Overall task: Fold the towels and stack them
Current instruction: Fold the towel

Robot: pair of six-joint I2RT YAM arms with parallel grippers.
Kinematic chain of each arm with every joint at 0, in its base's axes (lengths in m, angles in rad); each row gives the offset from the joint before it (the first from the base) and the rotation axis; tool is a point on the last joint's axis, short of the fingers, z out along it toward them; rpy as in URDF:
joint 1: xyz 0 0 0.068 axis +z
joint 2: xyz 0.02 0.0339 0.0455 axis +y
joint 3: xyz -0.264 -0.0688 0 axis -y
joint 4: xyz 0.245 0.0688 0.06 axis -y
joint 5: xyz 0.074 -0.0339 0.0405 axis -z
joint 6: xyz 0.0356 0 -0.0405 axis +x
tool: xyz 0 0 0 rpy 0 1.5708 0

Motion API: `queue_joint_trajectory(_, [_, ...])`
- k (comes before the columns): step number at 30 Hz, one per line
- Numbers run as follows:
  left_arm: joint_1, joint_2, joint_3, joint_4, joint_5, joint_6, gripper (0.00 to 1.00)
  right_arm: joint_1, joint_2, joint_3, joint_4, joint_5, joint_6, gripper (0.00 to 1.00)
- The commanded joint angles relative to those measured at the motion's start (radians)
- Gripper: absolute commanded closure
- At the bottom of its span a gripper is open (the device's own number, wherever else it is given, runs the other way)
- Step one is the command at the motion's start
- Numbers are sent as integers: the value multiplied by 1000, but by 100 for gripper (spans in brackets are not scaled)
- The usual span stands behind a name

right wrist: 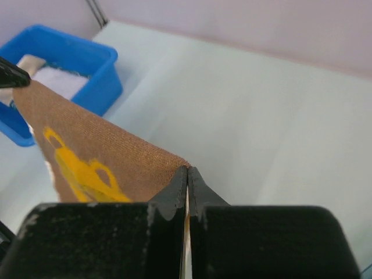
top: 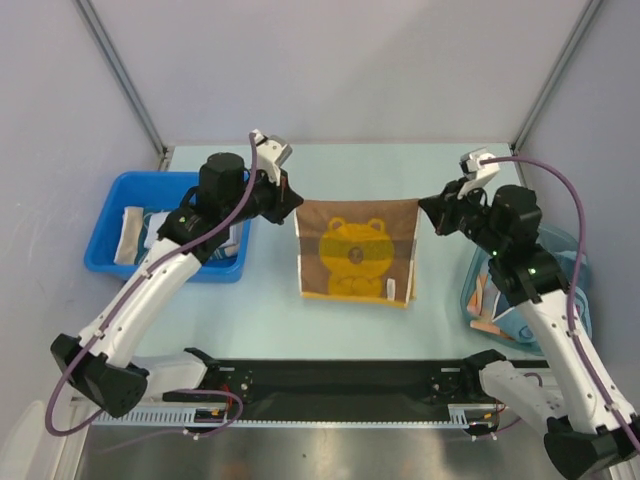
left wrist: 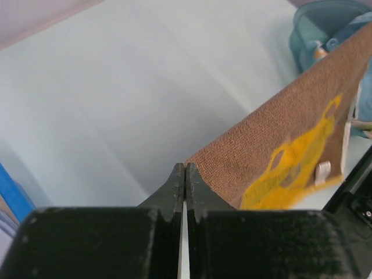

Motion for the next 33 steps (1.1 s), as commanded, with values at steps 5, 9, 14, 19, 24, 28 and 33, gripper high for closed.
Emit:
queue_joint_trajectory(5, [36,327,-43,19,-113,-71,100,-15,260,-210,239,-45,76,100])
queue_joint_trajectory(9, [82,552,44,87,-69,-72,100,-68,488,-238,450,-96,102,100])
queue_joint_trajectory(14, [131,865,386,30,-68,-61,100,-102,847,-1,497,-162,79,100])
queue_joint_trajectory(19, [139,1025,624,-59,-114,-55,65,-127,1006,208,394,-150,53,86])
queue_joint_trajectory(24, [139,987,653,-90,-162,-39,39,-139,1014,309,281,-42,91,48])
queue_joint_trajectory(28, [132,829,499,-143,-203,-112,42,-108,885,310,7,102,207,48])
queue_joint_trajectory(33, [67,588,176,-114,-231,-183,44,-61,738,164,-155,117,357,60])
